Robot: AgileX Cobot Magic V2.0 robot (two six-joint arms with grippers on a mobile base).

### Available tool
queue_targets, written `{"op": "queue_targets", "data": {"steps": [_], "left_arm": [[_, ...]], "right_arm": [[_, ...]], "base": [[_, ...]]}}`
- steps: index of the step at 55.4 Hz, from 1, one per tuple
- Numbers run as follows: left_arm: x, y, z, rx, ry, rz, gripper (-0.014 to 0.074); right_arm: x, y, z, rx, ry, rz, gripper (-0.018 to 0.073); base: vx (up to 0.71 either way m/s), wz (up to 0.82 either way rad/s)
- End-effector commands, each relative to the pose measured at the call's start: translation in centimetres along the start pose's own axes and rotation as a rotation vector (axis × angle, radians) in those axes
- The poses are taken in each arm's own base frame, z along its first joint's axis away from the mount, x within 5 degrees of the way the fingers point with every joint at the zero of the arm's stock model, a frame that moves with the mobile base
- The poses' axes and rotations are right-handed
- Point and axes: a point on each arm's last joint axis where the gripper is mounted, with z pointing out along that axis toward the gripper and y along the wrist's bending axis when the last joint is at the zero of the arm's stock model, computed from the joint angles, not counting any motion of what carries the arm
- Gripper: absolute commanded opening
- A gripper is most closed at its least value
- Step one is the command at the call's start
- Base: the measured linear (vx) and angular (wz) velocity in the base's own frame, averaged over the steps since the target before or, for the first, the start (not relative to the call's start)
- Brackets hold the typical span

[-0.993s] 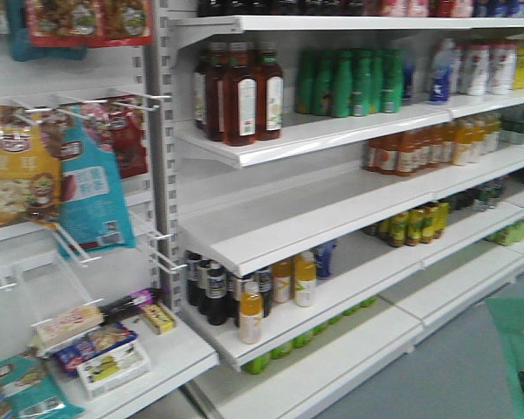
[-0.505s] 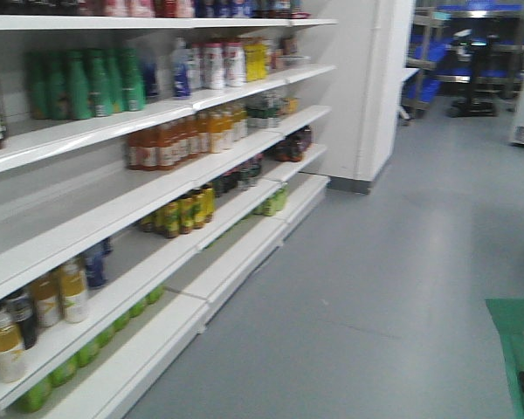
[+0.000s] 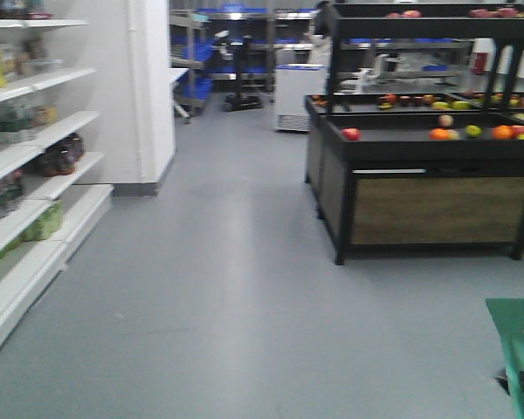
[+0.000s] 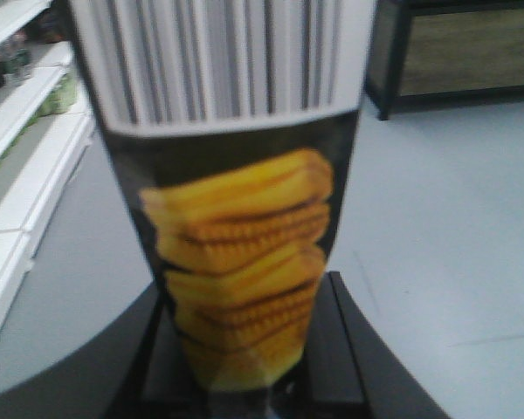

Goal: Pick snacks and fruit into basket
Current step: 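Drive away from the shelf holding the box and bag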

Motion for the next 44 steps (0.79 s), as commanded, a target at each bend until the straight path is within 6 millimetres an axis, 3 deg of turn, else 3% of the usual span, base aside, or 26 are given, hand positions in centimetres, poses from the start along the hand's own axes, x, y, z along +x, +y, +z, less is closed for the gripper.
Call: {"op": "queue_targets", "data": {"steps": [1, 17, 44], "left_arm": [[-1.98, -0.12, -0.51, 0.015, -0.132, -0.005, 0.0017], [-1.98, -0.12, -0.51, 0.015, -0.132, -0.005, 0.0017], [-1.98, -0.12, -0.51, 0.015, -0.132, -0.005, 0.0017]], "right_arm": [[-1.82, -0.13, -0.51, 0.013, -0.124, -0.013, -0.0008], [-1.82, -0.13, -0.51, 0.013, -0.124, -0.013, -0.0008], [-1.82, -0.13, -0.51, 0.013, -0.124, -0.013, -0.0008]], "base": [[0.08, -1.03], [0.15, -0.87], [0.24, -0.6]]}}
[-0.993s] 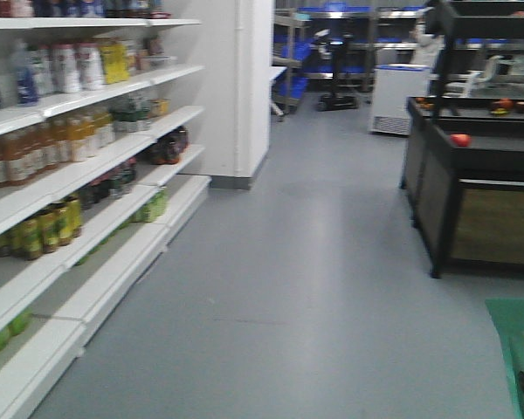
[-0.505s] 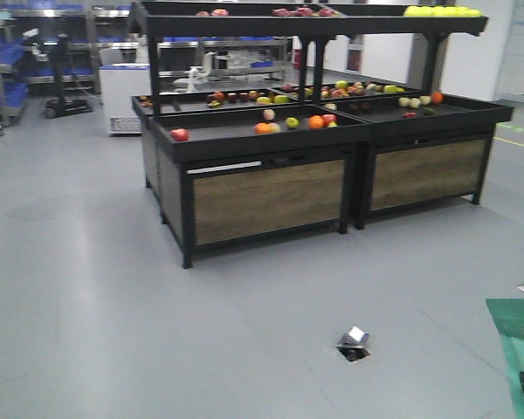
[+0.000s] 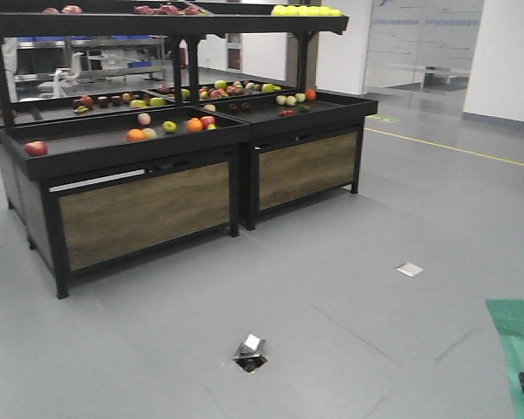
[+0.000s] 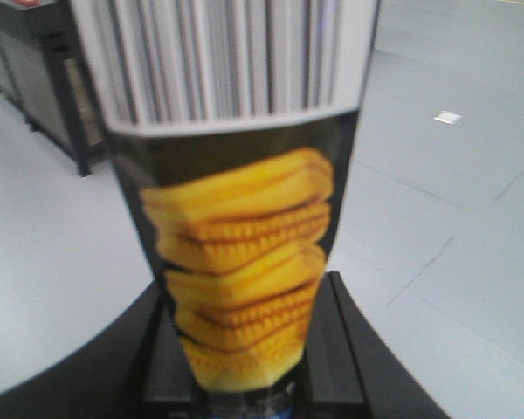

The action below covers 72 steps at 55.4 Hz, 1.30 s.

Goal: Pick snacks and fruit into basket
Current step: 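Drive away from the shelf holding the box and bag, then drive toward the other robot holding the blue basket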

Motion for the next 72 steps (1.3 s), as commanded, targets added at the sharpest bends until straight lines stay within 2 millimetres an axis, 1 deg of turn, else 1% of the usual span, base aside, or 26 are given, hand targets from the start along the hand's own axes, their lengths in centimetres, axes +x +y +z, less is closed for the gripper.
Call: {"op": "queue_targets", "data": {"steps": [1, 35, 72], "left_arm": [[-1.98, -0.12, -0.51, 0.015, -0.132, -0.005, 0.0017], [-1.98, -0.12, -0.51, 0.015, -0.132, -0.005, 0.0017], [-1.97, -0.12, -0.51, 0.015, -0.131, -0.005, 0.0017]], "right_arm": [[-1.85, -0.13, -0.52, 0.013, -0.127, -0.012, -0.0008], [-1.85, -0.13, -0.52, 0.013, -0.127, -0.012, -0.0008], [-1.85, -0.13, -0.52, 0.013, -0.127, -0.012, -0.0008]], "base": [[0.27, -0.48], [0.33, -0.38], [0.46, -0.35]]}}
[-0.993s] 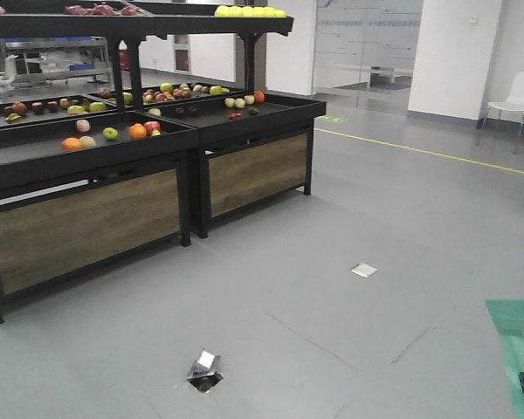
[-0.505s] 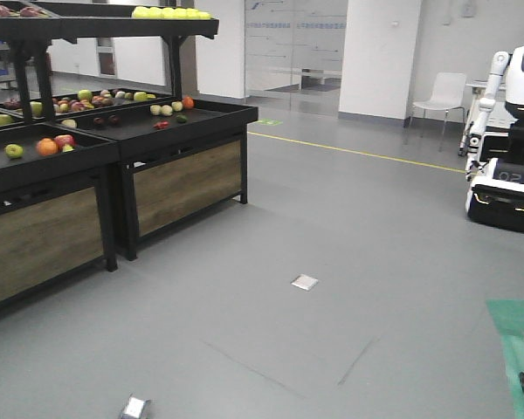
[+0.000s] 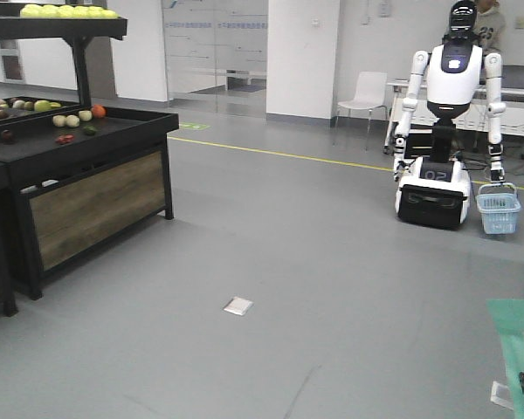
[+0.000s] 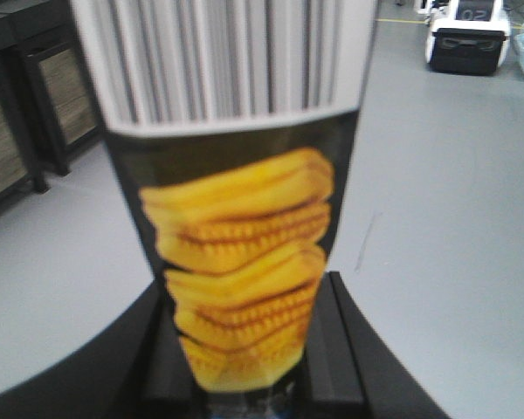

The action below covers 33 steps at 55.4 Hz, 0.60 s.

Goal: Pick snacks and fruit into basket
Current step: 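Drive toward the other robot holding the blue basket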

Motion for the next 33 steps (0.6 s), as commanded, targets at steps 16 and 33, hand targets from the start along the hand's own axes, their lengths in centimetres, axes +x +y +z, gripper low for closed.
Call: {"op": "queue_targets", "data": {"steps": [16, 33], "left_arm": [[-1.98, -0.12, -0.51, 0.015, -0.132, -0.005, 0.0017], [-1.98, -0.12, -0.51, 0.015, -0.132, -0.005, 0.0017]], "right_arm": [[-1.86, -0.13, -0.52, 0.013, -0.128, -0.012, -0.0008], [-1.86, -0.13, -0.52, 0.013, -0.128, -0.012, -0.0008]], "base": [[0.51, -0.36], [0.55, -0.3]]}}
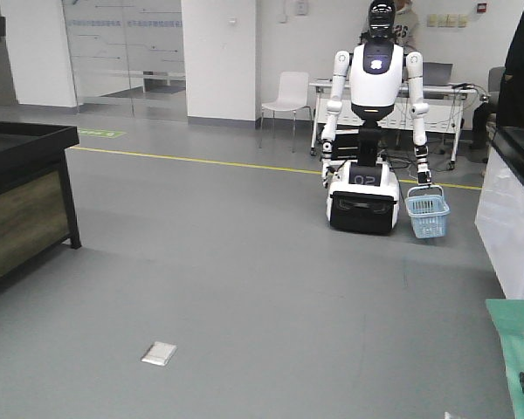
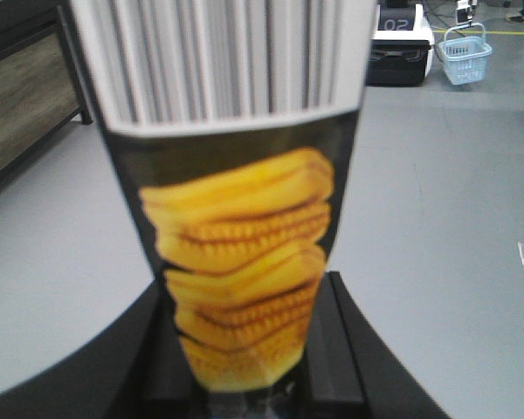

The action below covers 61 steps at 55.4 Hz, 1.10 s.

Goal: Pick snacks and fruit into basket
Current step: 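Drive toward the other robot holding the blue basket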

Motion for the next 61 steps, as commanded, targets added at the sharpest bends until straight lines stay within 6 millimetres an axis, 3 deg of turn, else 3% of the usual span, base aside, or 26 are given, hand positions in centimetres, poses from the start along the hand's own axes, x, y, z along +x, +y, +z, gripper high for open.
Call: {"op": "queue_targets", "data": {"steps": [1, 61], "left_arm": [[-1.97, -0.12, -0.51, 0.015, -0.131, -0.005, 0.0017], [-1.97, -0.12, -0.51, 0.015, -0.131, -0.005, 0.0017]], "right_arm": [[-1.86, -0.13, -0.52, 0.013, -0.128, -0.012, -0.0008], [-1.85, -0.13, -0.47, 0.013, -0.126, -0.012, -0.0008]], "base": [[0.57, -0.25], [0.59, -0.21]]}}
